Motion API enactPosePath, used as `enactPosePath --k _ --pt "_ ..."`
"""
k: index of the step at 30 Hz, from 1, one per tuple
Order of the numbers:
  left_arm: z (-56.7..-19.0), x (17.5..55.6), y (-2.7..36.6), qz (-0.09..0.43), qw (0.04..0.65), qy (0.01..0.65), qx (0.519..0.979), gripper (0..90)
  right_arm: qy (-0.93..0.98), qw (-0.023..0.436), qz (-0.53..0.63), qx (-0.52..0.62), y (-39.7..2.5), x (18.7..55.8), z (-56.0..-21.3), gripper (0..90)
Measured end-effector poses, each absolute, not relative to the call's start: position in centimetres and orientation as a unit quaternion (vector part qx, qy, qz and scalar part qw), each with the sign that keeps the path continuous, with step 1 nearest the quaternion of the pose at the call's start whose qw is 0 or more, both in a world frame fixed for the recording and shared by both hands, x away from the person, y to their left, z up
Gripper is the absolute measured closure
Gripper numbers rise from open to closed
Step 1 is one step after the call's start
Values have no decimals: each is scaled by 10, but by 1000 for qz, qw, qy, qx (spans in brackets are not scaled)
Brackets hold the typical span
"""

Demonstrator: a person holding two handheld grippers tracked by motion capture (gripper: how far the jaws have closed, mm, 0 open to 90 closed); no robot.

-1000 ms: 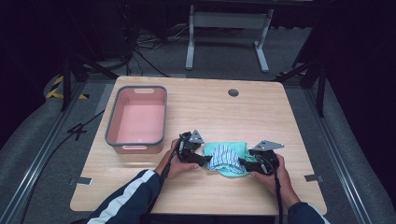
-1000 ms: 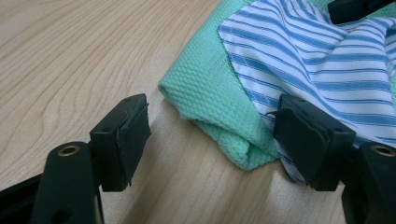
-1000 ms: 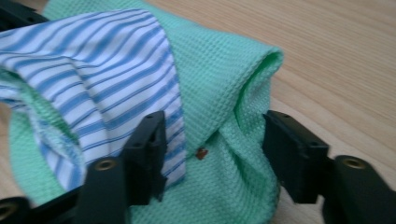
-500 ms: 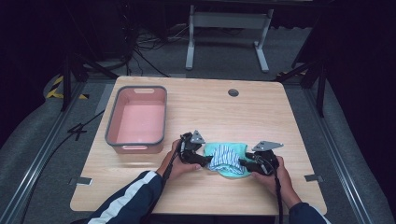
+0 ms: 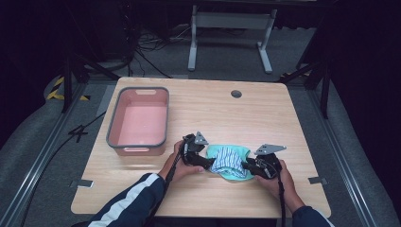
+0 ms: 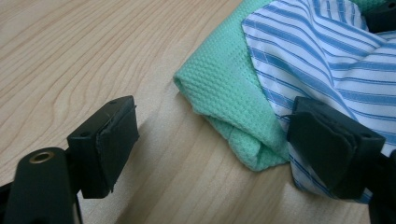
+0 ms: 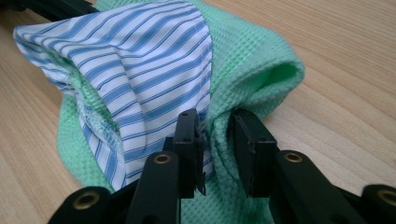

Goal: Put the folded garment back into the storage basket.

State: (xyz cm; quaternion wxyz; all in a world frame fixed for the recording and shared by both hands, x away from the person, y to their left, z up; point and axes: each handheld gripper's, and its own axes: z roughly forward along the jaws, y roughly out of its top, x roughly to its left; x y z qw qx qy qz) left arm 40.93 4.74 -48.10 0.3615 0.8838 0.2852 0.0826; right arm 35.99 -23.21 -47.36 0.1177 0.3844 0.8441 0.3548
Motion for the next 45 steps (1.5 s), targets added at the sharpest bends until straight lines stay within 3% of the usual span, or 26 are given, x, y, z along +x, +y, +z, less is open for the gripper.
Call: enactPosePath --k 1,3,5,6,19,45 --pt "-480 409 48 77 364 275 886 188 845 118 354 383 -232 360 -474 719" --pt "-479 407 47 69 369 267 888 331 846 117 355 380 -231 359 -474 729" --pt "-479 404 45 62 377 263 886 364 847 111 359 377 -230 359 -474 752" --pt "-479 404 45 56 380 255 888 429 846 109 361 376 -230 358 -474 765" --pt "-478 404 46 14 396 228 889 788 841 111 372 378 -230 355 -476 821" --pt "-439 396 45 39 385 182 904 823 825 122 414 365 -230 346 -439 840"
